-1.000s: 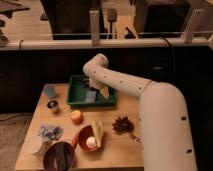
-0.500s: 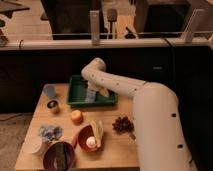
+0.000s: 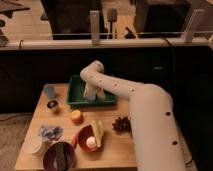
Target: Wipe tray with sponge
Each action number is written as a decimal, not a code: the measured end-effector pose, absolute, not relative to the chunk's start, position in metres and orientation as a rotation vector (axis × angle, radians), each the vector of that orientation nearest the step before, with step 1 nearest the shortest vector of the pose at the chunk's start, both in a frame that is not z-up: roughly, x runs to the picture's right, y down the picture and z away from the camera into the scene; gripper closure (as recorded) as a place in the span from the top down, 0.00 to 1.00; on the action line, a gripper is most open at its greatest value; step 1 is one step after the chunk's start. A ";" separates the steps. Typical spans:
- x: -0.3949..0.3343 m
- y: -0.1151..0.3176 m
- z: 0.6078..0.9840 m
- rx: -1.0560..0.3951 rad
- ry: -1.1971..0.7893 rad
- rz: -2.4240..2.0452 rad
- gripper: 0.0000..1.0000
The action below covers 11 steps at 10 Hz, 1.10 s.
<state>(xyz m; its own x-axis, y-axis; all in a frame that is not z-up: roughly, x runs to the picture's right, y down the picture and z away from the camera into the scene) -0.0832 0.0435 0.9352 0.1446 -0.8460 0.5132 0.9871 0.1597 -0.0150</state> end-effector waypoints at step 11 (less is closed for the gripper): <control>-0.107 0.037 0.963 -0.368 -0.386 -1.347 0.77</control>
<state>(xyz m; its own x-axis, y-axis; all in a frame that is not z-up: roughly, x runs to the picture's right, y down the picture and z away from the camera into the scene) -0.1067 0.0372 0.9631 0.1786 -0.8633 0.4721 0.9823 0.1844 -0.0345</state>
